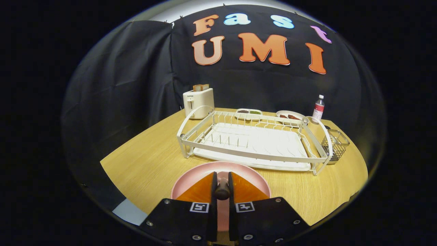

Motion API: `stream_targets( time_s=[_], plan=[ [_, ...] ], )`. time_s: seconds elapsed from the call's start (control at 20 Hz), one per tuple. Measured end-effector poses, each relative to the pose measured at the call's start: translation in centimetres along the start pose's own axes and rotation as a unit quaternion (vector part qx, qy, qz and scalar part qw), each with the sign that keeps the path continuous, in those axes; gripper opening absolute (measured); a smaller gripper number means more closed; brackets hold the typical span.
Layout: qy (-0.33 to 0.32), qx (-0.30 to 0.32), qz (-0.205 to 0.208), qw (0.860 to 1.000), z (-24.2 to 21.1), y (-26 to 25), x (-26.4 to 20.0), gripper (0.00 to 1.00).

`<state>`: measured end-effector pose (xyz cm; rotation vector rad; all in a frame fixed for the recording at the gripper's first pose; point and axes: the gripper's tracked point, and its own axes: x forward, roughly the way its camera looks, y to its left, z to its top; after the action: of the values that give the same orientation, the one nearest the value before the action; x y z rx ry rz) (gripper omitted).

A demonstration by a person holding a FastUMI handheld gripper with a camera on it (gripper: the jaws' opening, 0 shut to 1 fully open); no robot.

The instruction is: Take the plate from the dish rack, then take the spoon from the basket and place it into the plate.

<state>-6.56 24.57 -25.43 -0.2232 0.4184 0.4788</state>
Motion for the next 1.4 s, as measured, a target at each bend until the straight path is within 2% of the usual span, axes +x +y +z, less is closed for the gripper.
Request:
stream_targets(
  time_s=[0.15, 0.2, 0.35, 0.5, 0.6, 0.7, 1.2, 1.4],
  plan=[
    [0.011, 0.004, -0.003, 1.0, -0.3, -0.5, -0.8, 0.2],
    [0.01, 0.006, -0.006, 1.0, -0.1, -0.9, -1.0, 0.26],
    [0.011, 0.011, -0.018, 1.0, 0.6, -2.5, -1.9, 0.49],
    [0.01, 0.022, -0.034, 0.999, 1.4, -4.4, -3.0, 0.81],
    [0.007, 0.03, -0.052, 0.998, 2.2, -6.0, -4.0, 0.93],
    [0.001, 0.036, -0.067, 0.997, 3.2, -7.4, -4.9, 0.98],
    [-0.072, 0.057, -0.145, 0.985, 11.2, -18.1, -10.2, 0.97],
    [-0.104, 0.078, -0.162, 0.978, 14.2, -21.4, -11.9, 0.97]
  ],
)
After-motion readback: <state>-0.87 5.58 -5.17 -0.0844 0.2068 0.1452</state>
